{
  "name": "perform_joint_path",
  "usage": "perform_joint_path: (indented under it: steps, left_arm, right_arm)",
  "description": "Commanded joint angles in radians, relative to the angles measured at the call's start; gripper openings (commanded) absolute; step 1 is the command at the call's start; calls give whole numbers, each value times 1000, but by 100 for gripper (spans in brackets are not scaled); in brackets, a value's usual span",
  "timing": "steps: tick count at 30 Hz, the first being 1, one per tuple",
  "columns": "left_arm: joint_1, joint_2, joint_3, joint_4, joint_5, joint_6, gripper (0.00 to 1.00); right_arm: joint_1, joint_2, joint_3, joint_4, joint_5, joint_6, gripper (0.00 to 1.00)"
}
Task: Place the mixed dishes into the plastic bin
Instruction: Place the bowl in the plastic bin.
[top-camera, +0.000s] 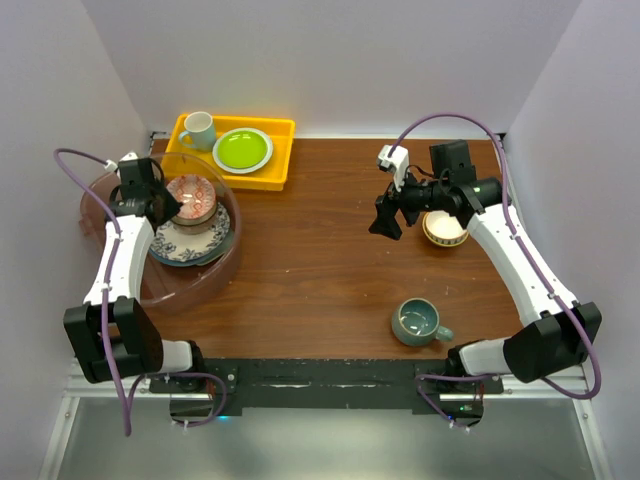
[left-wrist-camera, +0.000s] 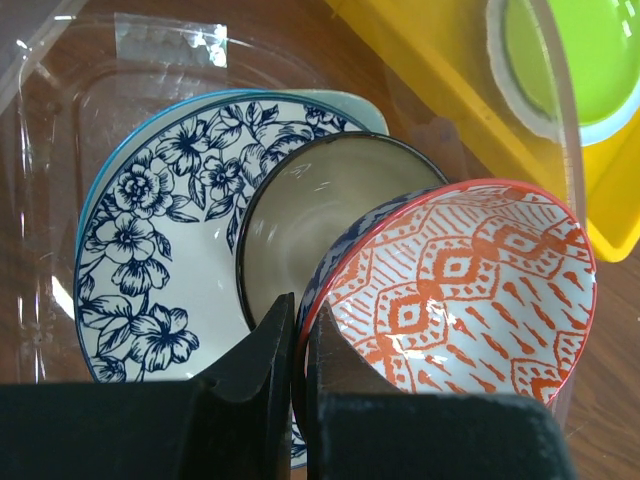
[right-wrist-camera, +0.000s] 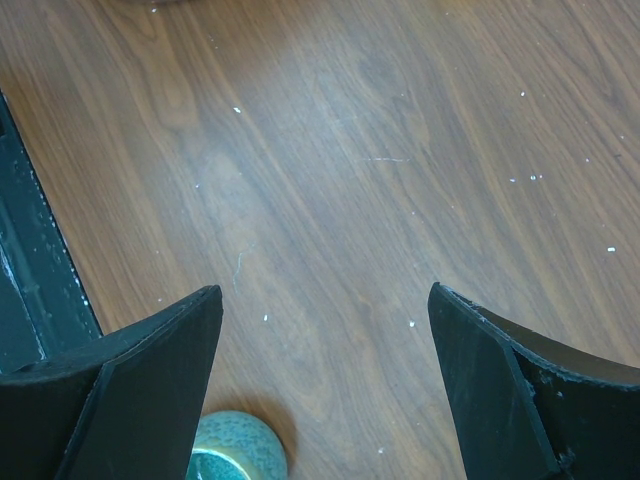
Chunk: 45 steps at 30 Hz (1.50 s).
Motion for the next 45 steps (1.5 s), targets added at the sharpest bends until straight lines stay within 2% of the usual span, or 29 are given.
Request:
perform_joint_path:
  steps: [1, 6, 10, 15, 16, 19, 21, 31, 37, 45]
  left_arm:
    - [11, 17, 2, 84, 19, 2, 0]
    - [13, 44, 1, 76, 22, 8, 0]
    - [11, 48, -2, 70, 28, 12, 6]
    - [13, 48, -2, 60, 27, 13, 18]
    - [14, 46, -1, 55, 23, 13, 27]
    - [16, 38, 4, 47, 20, 12, 39]
    - [16, 29, 8, 43, 19, 13, 43]
    - [22, -55, 67, -16, 16, 12, 73]
    - [23, -117, 94, -28, 75, 12, 86]
    - [23, -181, 134, -37, 166, 12, 97]
  right_arm:
    - [-5, -22, -5, 25, -9, 11, 88]
    - [-5, -22, -5, 25, -10, 11, 88]
    - [-7, -28, -8, 25, -9, 11, 88]
    - [-7, -29, -5, 27, -7, 12, 88]
    - [-8, -29, -6, 25, -9, 12, 88]
    - [-7, -31, -5, 25, -6, 12, 88]
    - [-7, -34, -5, 25, -6, 11, 88]
    - [-13, -36, 3, 13, 24, -5, 88]
    - [-22, -32, 4, 7, 63, -15, 89]
    - [-65, -23, 3, 1, 148, -23, 91]
